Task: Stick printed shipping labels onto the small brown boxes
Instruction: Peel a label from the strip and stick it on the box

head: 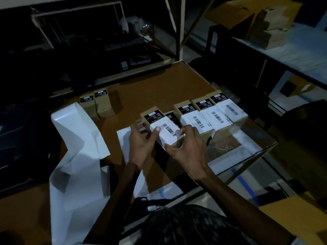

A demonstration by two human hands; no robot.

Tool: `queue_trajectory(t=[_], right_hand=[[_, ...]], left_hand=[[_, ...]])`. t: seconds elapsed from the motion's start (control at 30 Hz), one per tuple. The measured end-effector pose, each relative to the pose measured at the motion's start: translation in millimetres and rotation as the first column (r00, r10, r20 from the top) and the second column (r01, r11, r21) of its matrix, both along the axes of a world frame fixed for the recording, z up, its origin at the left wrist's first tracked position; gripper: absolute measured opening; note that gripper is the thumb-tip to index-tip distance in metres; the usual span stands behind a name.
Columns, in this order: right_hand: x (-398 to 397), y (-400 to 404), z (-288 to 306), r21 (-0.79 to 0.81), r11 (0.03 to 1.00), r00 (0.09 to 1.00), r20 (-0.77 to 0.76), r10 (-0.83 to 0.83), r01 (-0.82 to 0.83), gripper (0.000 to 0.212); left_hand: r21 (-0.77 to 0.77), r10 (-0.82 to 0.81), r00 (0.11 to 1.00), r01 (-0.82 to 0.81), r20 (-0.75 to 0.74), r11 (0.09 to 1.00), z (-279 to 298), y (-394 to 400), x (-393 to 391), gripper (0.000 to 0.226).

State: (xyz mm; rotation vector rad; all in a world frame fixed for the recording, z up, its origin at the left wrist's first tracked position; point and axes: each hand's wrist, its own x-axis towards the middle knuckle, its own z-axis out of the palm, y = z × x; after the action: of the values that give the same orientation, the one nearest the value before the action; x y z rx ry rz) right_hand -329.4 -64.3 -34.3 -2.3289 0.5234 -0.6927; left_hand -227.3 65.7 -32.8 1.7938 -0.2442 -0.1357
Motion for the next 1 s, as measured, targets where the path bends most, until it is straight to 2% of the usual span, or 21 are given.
queue_trajectory(t=[0.1, 0.2, 0.33, 0.47, 0.57, 0.73, 1.0], right_hand=[[-2, 2, 3, -0.125, 0.991, 0.997, -0.038, -0.063, 0.057, 0.055], [-4, 2, 0, -0.219, 0.974, 0.986, -0.145, -0.088, 0.055, 0.051], [-6, 0, 2, -0.256, 0.966, 0.959, -0.267, -0.097, 0.026, 0.050], [-4, -1, 5, -0.301, 0.954, 0.965, -0.248, -0.085, 0.006, 0.047], [-3, -6, 4, -0.274, 0.962, 0.975, -0.210, -0.068, 0.008, 0.046], [-4, -11, 0, -0.249, 0.968, 0.982, -0.184, -0.047, -0.001, 0.045], [-4, -10, 8, -0.266, 0.964, 0.959, -0.278, -0.057, -0.019, 0.051]], left_hand=[[-0.041, -0.048, 0.995, 0.044, -0.087, 0.998, -8, -12, 2, 0.073], [-0.016, -0.077, 0.991, 0.075, -0.112, 0.997, -14, -24, 3, 0.062], [0.012, -0.133, 0.986, 0.135, -0.098, 0.991, -18, -33, 5, 0.057], [0.060, -0.169, 0.981, 0.175, -0.097, 0.983, -17, -38, 12, 0.056], [0.115, -0.204, 0.976, 0.212, -0.080, 0.970, -15, -41, 15, 0.054], [0.119, -0.228, 0.972, 0.232, -0.049, 0.965, -20, -39, 15, 0.051], [0.085, -0.244, 0.968, 0.249, -0.067, 0.965, -21, -33, 15, 0.049]])
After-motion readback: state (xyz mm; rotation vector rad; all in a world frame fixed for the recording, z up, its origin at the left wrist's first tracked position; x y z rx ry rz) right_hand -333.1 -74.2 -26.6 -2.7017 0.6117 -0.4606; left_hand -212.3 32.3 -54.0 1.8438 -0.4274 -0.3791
